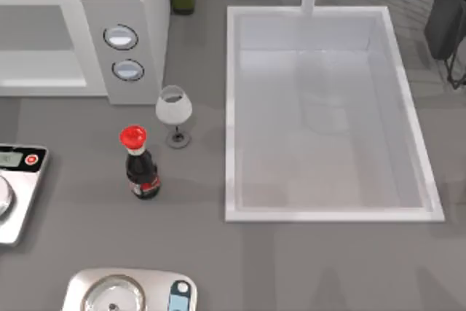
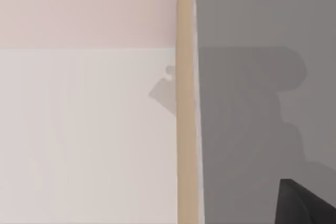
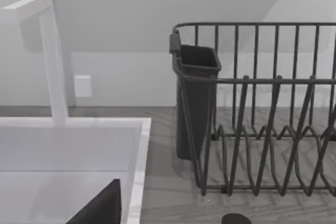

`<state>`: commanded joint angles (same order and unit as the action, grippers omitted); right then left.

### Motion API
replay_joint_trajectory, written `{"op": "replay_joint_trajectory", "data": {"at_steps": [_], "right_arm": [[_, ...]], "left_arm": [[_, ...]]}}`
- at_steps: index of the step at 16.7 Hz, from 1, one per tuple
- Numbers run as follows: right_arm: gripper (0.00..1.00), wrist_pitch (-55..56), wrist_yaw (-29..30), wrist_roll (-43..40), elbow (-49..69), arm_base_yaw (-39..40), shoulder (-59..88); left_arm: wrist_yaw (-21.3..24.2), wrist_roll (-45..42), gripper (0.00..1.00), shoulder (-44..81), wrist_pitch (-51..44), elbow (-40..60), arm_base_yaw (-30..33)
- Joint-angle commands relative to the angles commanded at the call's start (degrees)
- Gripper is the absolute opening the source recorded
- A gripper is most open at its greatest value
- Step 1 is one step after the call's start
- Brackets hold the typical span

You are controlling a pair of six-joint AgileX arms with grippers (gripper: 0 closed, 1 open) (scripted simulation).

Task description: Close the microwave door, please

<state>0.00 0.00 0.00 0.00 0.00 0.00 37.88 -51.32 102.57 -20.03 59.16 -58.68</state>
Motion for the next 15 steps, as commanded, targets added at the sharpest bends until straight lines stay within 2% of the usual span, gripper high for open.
{"op": "replay_joint_trajectory", "data": {"at_steps": [7,15], "right_arm": [[1.00,0.0,0.0,0.0,0.0,0.0,0.0],[1.00,0.0,0.0,0.0,0.0,0.0,0.0]], "left_arm": [[-0.3,0.7,0.00,-0.7,1.4,-1.7,0.9],[-5.4,11.3,0.00,-16.7,9.7,-20.2,10.7]]}}
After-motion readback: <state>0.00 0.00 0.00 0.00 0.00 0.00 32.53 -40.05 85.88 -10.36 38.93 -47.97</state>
